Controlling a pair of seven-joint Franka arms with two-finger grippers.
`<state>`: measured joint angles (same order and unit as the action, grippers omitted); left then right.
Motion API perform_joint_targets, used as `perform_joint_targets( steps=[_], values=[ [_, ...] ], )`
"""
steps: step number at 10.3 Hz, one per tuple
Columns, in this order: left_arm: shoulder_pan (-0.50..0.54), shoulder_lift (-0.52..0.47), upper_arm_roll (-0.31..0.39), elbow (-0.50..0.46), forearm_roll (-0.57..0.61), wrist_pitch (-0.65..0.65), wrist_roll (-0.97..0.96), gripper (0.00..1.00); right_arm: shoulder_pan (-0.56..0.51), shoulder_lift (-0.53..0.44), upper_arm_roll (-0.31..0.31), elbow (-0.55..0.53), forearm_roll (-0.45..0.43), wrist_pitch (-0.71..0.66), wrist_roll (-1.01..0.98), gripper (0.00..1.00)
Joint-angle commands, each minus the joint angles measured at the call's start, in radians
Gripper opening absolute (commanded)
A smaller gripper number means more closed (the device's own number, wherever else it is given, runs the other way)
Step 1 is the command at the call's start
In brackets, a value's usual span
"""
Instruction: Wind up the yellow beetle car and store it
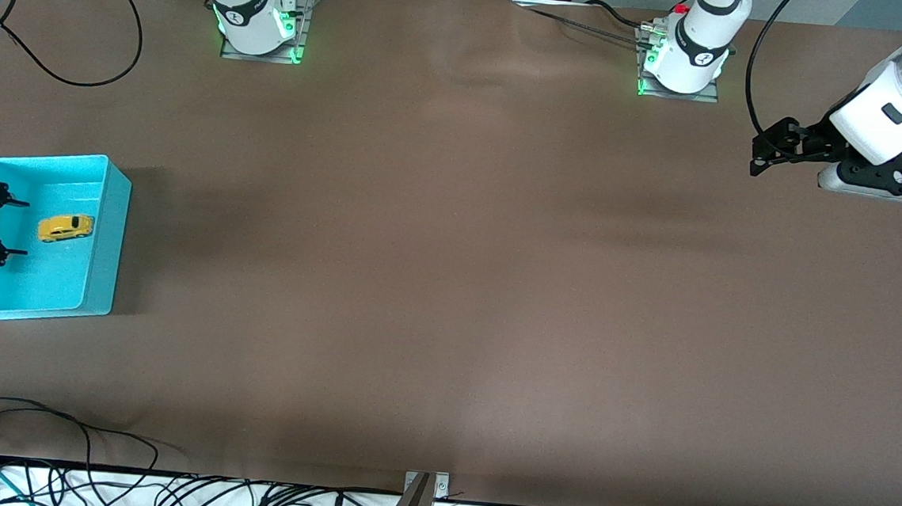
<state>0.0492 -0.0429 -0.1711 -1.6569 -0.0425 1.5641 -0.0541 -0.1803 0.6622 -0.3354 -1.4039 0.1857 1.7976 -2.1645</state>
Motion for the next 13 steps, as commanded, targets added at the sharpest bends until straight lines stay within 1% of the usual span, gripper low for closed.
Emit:
perform_joint_targets(
  steps=[1,3,6,8,10,11,12,13],
  values=[
    [0.001,0.009,-0.004,0.023,0.021,-0.013,-0.009,1.00,-0.002,-0.075,0.006,0.003,0.008,-0.101,0.141,1.00],
    [0.001,0.009,-0.004,0.023,0.021,-0.013,-0.009,1.00,0.015,-0.127,0.009,0.003,0.015,-0.185,0.284,1.00],
    [0.003,0.011,-0.004,0.023,0.021,-0.015,-0.007,1.00,0.111,-0.194,0.009,0.003,0.018,-0.265,0.547,1.00],
    [0.003,0.011,-0.002,0.023,0.021,-0.013,-0.006,1.00,0.160,-0.228,0.009,0.003,0.027,-0.302,0.667,1.00],
    [0.003,0.011,-0.002,0.023,0.021,-0.013,-0.004,1.00,0.177,-0.256,0.009,0.003,0.035,-0.319,0.750,1.00],
    [0.003,0.011,-0.001,0.023,0.021,-0.015,-0.004,1.00,0.179,-0.272,0.021,0.005,0.047,-0.323,0.803,1.00],
    [0.003,0.011,-0.001,0.023,0.021,-0.013,-0.004,1.00,0.214,-0.298,0.030,0.002,0.057,-0.308,0.863,1.00],
    [0.003,0.011,-0.001,0.023,0.021,-0.015,-0.004,1.00,0.214,-0.306,0.068,0.002,0.058,-0.299,0.915,1.00]
  ],
)
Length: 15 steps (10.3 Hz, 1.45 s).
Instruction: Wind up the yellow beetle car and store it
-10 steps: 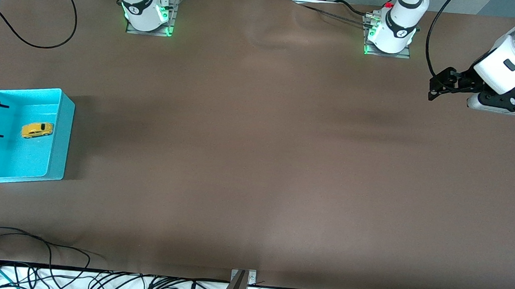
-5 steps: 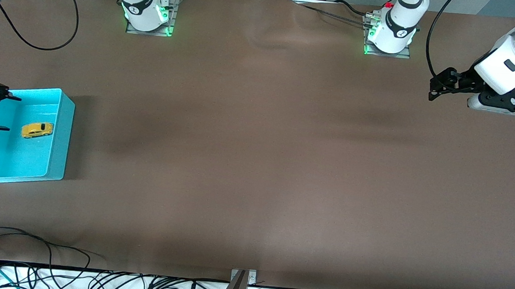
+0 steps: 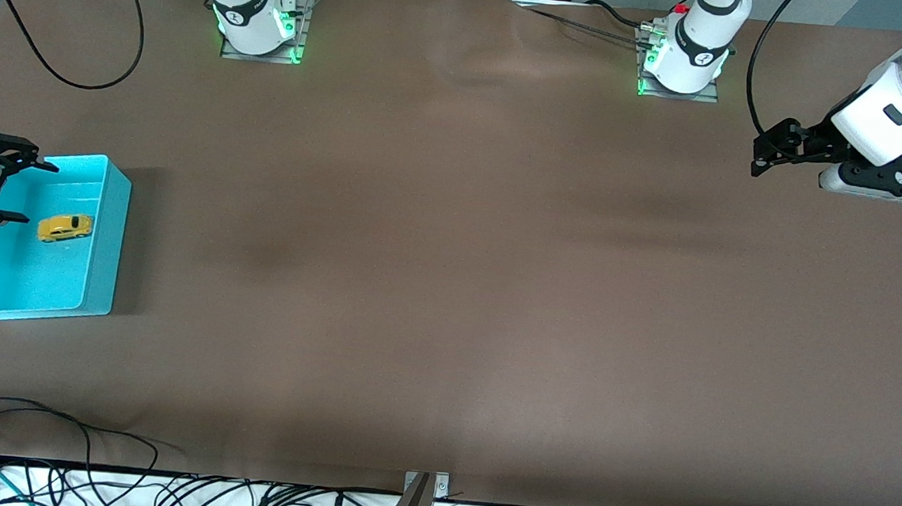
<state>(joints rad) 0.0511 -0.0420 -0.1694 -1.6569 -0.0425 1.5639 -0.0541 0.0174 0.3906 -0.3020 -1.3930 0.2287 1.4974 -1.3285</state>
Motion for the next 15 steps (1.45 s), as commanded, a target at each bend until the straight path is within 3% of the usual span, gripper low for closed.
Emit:
perform_joint_targets(
  steps=[1,3,5,8,11,13,15],
  values=[
    [0.001,0.010,-0.002,0.023,0.021,-0.015,-0.004,1.00,0.013,-0.056,0.075,-0.026,0.012,0.048,0.125,1.00],
    [0.001,0.010,-0.002,0.023,0.021,-0.015,-0.004,1.00,-0.008,-0.122,0.142,-0.125,0.011,0.142,0.285,1.00],
    [0.001,0.010,-0.002,0.023,0.021,-0.015,-0.004,1.00,-0.130,-0.188,0.304,-0.220,0.014,0.182,0.485,1.00],
    [0.001,0.010,-0.002,0.023,0.021,-0.015,-0.004,1.00,-0.136,-0.315,0.333,-0.375,0.000,0.271,0.743,1.00],
    [0.001,0.010,-0.002,0.023,0.021,-0.016,-0.004,1.00,-0.136,-0.364,0.366,-0.377,-0.103,0.209,1.016,1.00],
    [0.001,0.008,-0.002,0.023,0.021,-0.027,-0.004,1.00,-0.133,-0.403,0.438,-0.377,-0.246,0.167,1.220,1.00],
    [0.001,0.004,-0.001,0.025,0.021,-0.044,-0.004,1.00,-0.128,-0.426,0.463,-0.377,-0.264,0.126,1.325,1.00]
  ],
)
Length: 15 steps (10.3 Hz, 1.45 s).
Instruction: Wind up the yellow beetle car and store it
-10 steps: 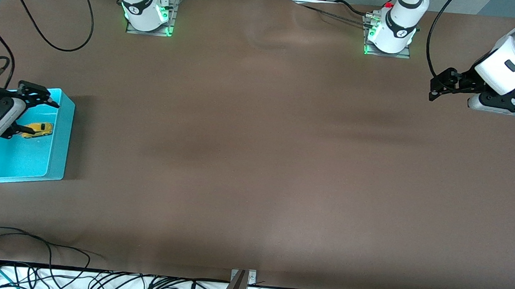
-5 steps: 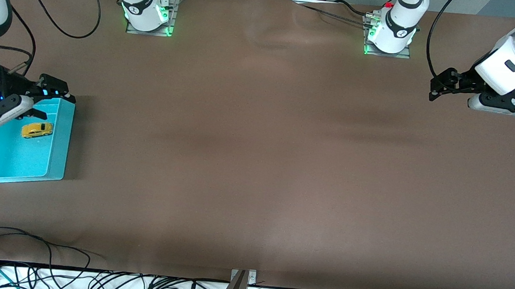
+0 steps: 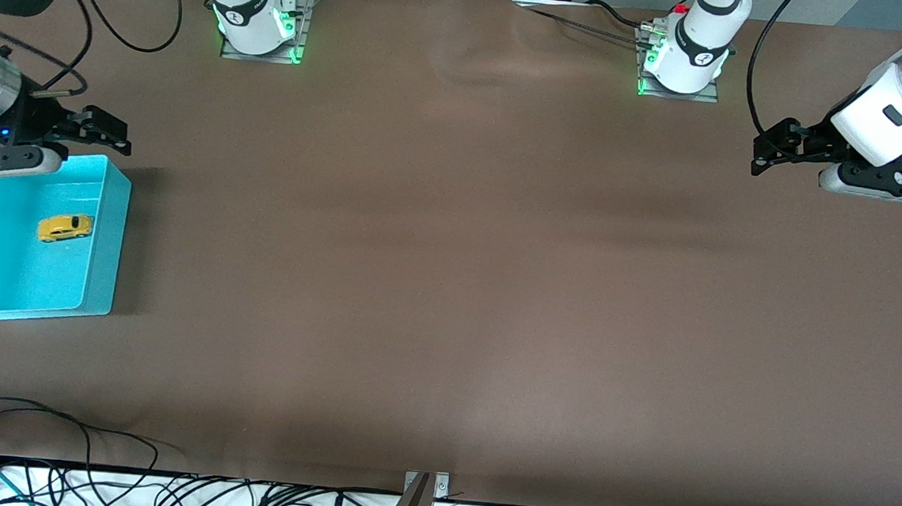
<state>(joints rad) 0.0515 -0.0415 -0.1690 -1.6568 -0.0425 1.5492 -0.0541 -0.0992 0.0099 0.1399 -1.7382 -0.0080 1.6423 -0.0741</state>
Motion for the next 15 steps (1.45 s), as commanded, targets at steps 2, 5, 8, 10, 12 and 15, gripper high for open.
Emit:
perform_joint_targets(
  steps=[2,5,8,10,12,15],
  values=[
    [0.001,0.005,0.000,0.025,0.021,-0.037,-0.004,1.00,-0.007,-0.065,0.024,-0.020,-0.026,-0.073,0.085,1.00],
    [0.001,0.005,0.000,0.025,0.021,-0.037,-0.003,1.00,-0.016,-0.061,0.023,-0.001,-0.021,-0.082,0.085,1.00],
    [0.002,0.005,0.000,0.025,0.021,-0.038,-0.003,1.00,-0.030,-0.053,-0.041,0.002,-0.013,-0.055,0.010,1.00],
    [0.002,0.005,0.000,0.025,0.021,-0.038,-0.003,1.00,-0.027,-0.054,-0.083,0.003,-0.013,-0.055,-0.033,1.00],
    [0.002,0.005,0.000,0.025,0.021,-0.038,-0.003,1.00,-0.027,-0.057,-0.082,0.005,-0.012,-0.052,-0.026,1.00],
    [0.002,0.005,0.000,0.025,0.021,-0.038,-0.003,1.00,-0.027,-0.059,-0.082,0.005,-0.015,-0.053,-0.029,1.00]
  ],
)
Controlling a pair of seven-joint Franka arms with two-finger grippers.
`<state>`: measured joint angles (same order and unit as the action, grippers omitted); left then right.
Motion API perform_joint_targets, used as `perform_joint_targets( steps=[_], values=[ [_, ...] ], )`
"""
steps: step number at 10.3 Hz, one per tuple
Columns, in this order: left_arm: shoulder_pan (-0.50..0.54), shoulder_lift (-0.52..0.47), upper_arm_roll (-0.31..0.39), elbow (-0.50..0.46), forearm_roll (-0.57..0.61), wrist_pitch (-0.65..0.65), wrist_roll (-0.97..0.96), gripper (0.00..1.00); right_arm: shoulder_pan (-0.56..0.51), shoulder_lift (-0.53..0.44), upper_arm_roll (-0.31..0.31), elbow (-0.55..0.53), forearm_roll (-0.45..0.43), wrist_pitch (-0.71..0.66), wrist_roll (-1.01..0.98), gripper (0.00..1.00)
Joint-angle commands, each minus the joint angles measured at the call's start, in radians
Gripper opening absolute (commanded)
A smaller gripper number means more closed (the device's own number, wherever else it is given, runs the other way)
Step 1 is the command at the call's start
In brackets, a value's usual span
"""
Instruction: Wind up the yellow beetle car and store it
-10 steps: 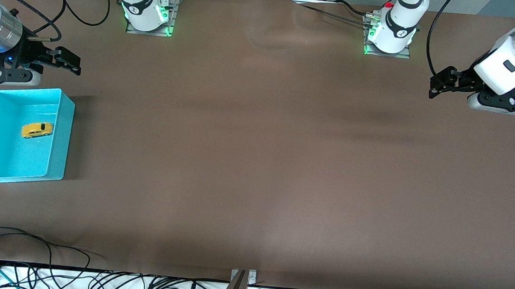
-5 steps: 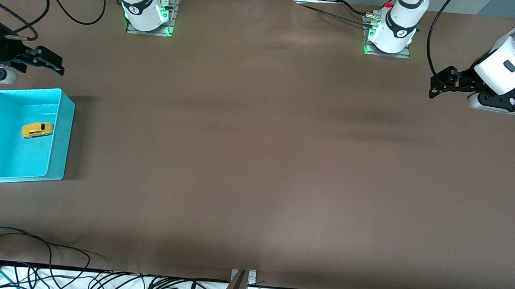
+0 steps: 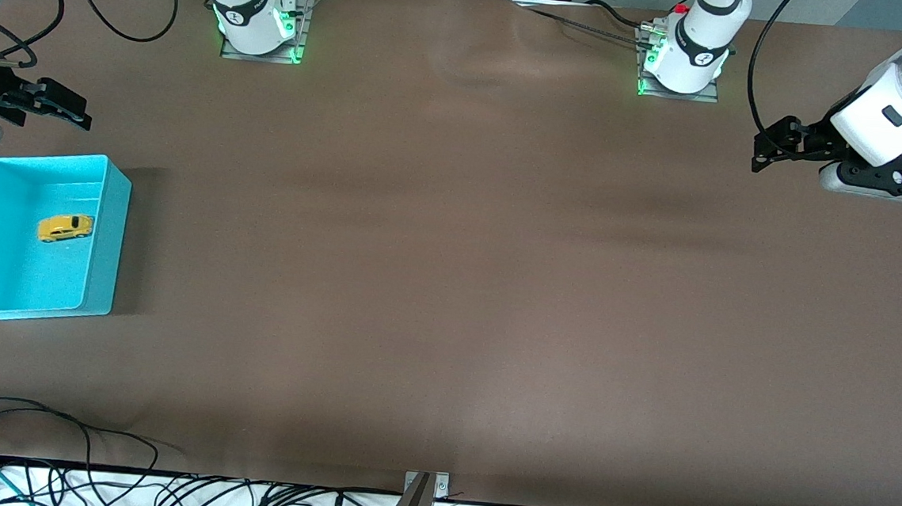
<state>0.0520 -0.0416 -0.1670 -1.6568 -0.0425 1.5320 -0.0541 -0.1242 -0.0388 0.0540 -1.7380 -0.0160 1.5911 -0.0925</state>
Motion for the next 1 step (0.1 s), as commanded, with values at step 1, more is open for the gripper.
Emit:
perform_joint_targets(
  steps=[1],
  values=[
    [0.002,0.005,-0.002,0.025,0.021,-0.021,-0.003,1.00,0.000,-0.012,0.004,0.005,-0.007,-0.002,-0.009,1.00]
  ],
)
